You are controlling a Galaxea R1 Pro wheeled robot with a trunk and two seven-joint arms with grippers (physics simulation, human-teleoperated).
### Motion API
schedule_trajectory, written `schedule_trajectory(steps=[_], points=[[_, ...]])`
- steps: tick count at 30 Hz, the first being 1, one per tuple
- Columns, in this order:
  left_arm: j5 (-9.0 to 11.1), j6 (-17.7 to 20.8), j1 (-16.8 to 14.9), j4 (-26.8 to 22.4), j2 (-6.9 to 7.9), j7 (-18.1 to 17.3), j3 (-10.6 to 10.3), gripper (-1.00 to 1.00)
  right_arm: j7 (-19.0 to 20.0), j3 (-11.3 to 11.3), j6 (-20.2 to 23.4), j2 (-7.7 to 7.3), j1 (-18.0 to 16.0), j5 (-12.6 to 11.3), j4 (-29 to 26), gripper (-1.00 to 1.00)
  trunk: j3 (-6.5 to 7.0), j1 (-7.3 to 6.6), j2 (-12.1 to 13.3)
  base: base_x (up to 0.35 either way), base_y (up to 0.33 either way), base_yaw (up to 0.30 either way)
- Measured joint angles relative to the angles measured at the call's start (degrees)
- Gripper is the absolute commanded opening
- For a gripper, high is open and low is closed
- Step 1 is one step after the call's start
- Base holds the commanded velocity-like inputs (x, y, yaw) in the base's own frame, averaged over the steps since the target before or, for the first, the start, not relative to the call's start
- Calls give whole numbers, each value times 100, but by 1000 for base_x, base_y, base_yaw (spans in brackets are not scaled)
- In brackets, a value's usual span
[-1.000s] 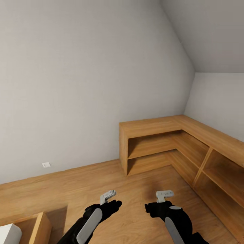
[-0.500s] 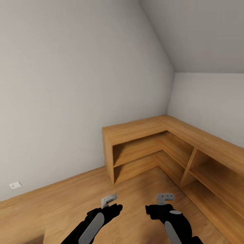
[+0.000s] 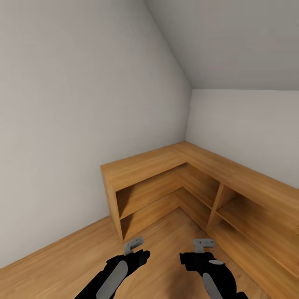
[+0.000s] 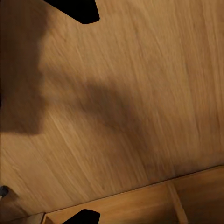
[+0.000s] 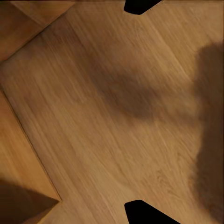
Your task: In the bedroom, organize the workspace by keeping the computer under the desk, ensuring the monitor is on the desk, placing the keyboard on the desk next to the monitor, placing the mouse on the desk next to the keyboard, moving the folder from the swivel chair onto the desk next to the mouse, stacking the notebook on top of the folder with the pen on top of the notebook, and positioning the swivel chair next to the desk.
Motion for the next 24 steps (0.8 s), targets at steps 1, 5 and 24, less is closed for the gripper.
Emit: schedule_trajectory(steps=[1, 5, 24], points=[[2, 0, 0, 0, 0, 0, 0, 100, 0, -13, -17, 0, 14, -1, 0, 100, 0, 0, 0, 335, 58, -300], [19, 5, 0, 0, 4, 1, 1, 100, -21, -333, -239, 12, 246, -2, 1, 100, 0, 1, 0, 300, 127, -300], [15, 9, 0, -1, -11, -7, 3, 100, -44, -610, -1605, 68, 850, -22, 92, 100, -1, 3, 0, 88, 279, -300]])
